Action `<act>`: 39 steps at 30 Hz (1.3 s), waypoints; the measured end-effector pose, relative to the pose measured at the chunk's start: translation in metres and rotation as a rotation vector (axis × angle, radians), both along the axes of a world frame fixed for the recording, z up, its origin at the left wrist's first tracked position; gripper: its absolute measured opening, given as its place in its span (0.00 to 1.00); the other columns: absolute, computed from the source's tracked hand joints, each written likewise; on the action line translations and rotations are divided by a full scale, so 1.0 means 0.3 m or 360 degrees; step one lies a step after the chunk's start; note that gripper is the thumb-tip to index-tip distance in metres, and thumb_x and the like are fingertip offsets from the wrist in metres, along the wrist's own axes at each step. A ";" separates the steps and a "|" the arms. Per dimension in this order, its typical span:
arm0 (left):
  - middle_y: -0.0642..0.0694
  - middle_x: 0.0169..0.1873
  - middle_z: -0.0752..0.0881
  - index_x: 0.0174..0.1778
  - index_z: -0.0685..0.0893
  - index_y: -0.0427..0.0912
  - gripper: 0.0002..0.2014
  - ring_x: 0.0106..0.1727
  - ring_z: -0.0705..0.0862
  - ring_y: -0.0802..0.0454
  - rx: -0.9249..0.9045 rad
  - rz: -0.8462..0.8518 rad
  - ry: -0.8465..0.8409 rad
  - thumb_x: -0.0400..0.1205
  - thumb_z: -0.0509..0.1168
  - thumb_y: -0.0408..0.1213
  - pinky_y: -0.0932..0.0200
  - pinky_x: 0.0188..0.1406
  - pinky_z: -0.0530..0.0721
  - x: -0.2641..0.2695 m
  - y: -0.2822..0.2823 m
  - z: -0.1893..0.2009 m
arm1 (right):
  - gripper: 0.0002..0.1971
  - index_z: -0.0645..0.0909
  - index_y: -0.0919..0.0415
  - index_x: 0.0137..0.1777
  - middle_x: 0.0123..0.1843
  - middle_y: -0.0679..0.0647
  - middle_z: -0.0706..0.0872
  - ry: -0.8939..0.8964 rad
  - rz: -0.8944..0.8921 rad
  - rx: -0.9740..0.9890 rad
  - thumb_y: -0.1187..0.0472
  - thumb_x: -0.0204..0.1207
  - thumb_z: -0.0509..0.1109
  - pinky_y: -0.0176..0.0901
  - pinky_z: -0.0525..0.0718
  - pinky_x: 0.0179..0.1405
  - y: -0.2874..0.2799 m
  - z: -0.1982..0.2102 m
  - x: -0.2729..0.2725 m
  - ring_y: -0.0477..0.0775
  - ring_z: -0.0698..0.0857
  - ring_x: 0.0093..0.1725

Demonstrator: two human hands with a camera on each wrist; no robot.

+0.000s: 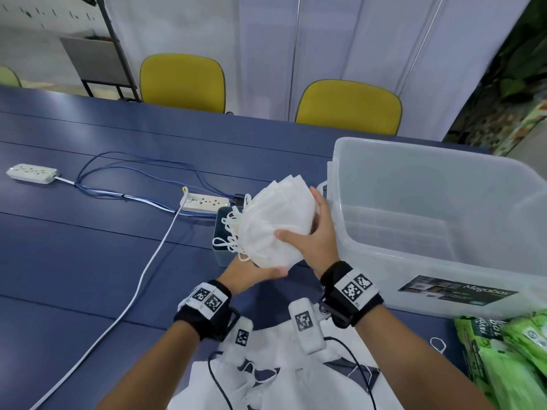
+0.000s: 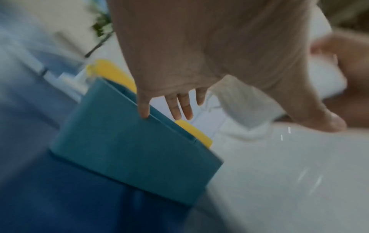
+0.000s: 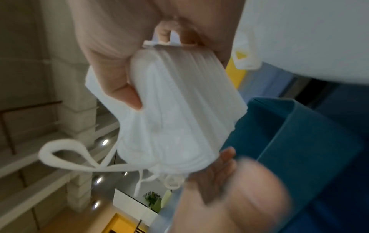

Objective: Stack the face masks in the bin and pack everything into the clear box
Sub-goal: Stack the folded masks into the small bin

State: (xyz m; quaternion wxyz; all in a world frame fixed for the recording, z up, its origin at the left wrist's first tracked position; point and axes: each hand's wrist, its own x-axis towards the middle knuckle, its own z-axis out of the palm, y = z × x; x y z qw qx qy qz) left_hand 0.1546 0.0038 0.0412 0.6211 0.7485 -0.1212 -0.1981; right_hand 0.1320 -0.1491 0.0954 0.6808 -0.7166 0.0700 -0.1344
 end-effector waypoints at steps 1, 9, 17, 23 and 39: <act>0.62 0.61 0.81 0.65 0.76 0.59 0.36 0.65 0.78 0.62 0.0297 -0.0119 -0.0220 0.62 0.81 0.54 0.67 0.64 0.78 0.025 0.013 -0.027 | 0.48 0.63 0.33 0.71 0.71 0.33 0.71 -0.0032 -0.0016 -0.0100 0.56 0.52 0.84 0.53 0.75 0.74 -0.004 0.012 0.006 0.43 0.72 0.73; 0.35 0.63 0.81 0.68 0.79 0.35 0.25 0.66 0.76 0.35 0.1302 -0.0177 -0.0929 0.74 0.71 0.37 0.50 0.66 0.73 0.054 0.016 -0.149 | 0.53 0.58 0.37 0.77 0.75 0.36 0.68 -0.0057 -0.0096 -0.0241 0.59 0.56 0.85 0.52 0.73 0.75 -0.015 0.020 0.035 0.44 0.69 0.75; 0.47 0.40 0.86 0.45 0.88 0.44 0.12 0.38 0.84 0.41 0.1174 -0.0203 -0.1080 0.69 0.73 0.26 0.50 0.36 0.84 -0.107 0.100 -0.184 | 0.53 0.58 0.42 0.78 0.69 0.25 0.67 -0.0015 0.0014 -0.0340 0.64 0.57 0.85 0.32 0.69 0.69 0.009 -0.034 0.010 0.34 0.69 0.70; 0.47 0.60 0.83 0.65 0.83 0.44 0.18 0.61 0.80 0.45 0.0975 -0.0360 -0.1055 0.79 0.61 0.31 0.59 0.57 0.76 -0.270 0.077 -0.134 | 0.52 0.58 0.35 0.76 0.64 0.25 0.72 0.0154 0.0328 -0.0631 0.62 0.56 0.83 0.33 0.73 0.60 0.050 -0.120 -0.067 0.39 0.75 0.62; 0.53 0.53 0.72 0.59 0.70 0.50 0.28 0.55 0.73 0.59 0.0599 0.0363 -0.1082 0.67 0.72 0.54 0.70 0.57 0.72 -0.269 0.262 -0.041 | 0.46 0.65 0.45 0.72 0.62 0.43 0.81 0.0245 0.0685 -0.0989 0.56 0.52 0.83 0.48 0.80 0.60 0.084 -0.240 -0.090 0.50 0.81 0.59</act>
